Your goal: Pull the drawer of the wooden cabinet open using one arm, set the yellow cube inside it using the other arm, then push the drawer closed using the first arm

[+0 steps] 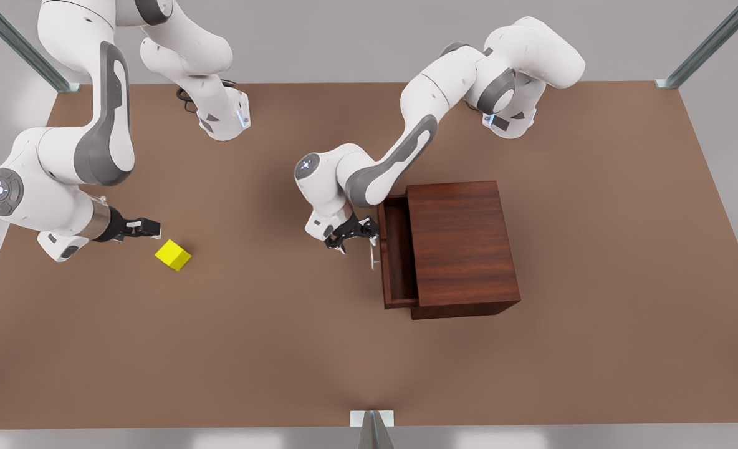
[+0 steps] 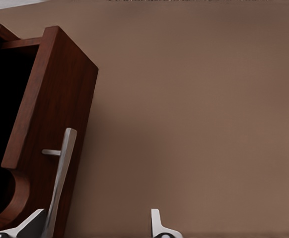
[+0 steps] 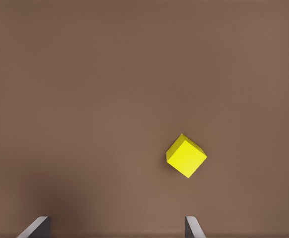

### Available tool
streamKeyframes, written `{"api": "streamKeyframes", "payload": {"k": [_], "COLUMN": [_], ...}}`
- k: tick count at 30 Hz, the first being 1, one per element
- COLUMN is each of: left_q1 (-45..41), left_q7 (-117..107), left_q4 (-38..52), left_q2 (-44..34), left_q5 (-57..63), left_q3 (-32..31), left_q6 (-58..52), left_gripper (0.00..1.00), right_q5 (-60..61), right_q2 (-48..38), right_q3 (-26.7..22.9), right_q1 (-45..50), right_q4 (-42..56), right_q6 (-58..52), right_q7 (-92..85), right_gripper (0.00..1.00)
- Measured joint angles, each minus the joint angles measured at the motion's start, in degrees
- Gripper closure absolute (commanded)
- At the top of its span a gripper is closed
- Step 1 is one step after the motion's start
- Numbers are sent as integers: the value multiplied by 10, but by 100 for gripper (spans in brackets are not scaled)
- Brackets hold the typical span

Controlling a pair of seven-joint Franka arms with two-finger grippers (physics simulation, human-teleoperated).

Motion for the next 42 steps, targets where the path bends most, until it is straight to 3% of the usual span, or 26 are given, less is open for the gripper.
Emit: {"api": "streamKeyframes", "payload": {"k": [14,19,21,23,25,26,29,35,39,42], "left_q1": [-24,-23,64,276,410,435,440,457,457,451], "left_q7": [-16,-13,6,57,120,149,225,348,410,448], "left_q4": [42,68,58,-1,-250,-315,-365,-376,-376,-328], "left_q2": [0,-141,-217,-287,-418,-451,-481,-489,-494,-471], "left_q5": [-3,-64,-122,-189,-236,-251,-278,-300,-308,-311], "left_q3": [0,-21,-22,-19,-3,3,8,25,25,24], "left_q6": [6,-97,-168,-238,-216,-200,-168,-164,-182,-187], "left_gripper": [0,0,0,0,0,0,0,0,0,0], "right_q5": [0,0,0,0,0,0,-1,8,28,38], "right_q2": [0,6,21,33,38,37,25,-85,-91,-68], "right_q3": [0,2,4,4,0,-1,-4,-7,-8,-7], "right_q1": [0,0,13,25,16,9,-11,-73,-106,-119], "right_q4": [0,-1,-2,-3,-9,-21,-54,-279,-352,-369], "right_q6": [1,0,-2,-7,-6,-2,18,147,250,321], "right_q7": [0,0,0,11,25,32,53,87,117,140], "right_gripper": [0,0,0,0,0,0,0,0,0,0]}}
